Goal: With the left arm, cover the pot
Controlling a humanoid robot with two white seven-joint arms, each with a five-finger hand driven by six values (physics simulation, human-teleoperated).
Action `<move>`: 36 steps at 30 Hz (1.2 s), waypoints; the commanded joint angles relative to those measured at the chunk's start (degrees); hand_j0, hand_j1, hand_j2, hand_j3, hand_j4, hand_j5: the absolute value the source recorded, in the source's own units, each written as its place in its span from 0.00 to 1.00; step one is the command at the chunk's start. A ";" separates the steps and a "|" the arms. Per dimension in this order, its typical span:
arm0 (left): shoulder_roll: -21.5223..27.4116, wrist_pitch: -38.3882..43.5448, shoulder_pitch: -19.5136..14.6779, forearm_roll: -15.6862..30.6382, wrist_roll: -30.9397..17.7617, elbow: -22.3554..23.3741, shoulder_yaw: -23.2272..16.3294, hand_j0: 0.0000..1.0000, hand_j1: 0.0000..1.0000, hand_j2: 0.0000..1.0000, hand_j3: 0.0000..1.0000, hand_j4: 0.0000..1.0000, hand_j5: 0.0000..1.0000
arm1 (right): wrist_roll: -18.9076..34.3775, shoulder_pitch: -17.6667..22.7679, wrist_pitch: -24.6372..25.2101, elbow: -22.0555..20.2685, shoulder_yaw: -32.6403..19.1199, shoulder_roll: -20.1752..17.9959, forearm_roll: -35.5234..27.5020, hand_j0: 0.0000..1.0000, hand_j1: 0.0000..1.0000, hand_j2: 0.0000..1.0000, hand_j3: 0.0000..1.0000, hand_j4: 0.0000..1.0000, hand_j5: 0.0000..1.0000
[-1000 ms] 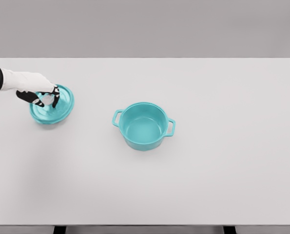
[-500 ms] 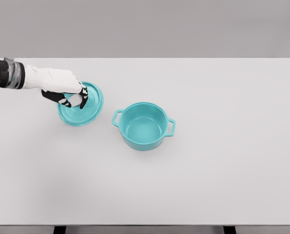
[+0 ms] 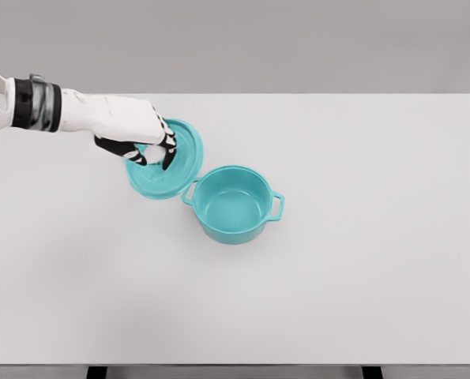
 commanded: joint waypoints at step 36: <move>-10.64 1.29 0.44 0.21 0.02 0.14 -4.15 0.57 0.57 0.57 0.57 0.57 0.57 | 0.02 0.00 -0.01 0.00 0.01 -0.01 -0.01 1.00 1.00 1.00 1.00 1.00 1.00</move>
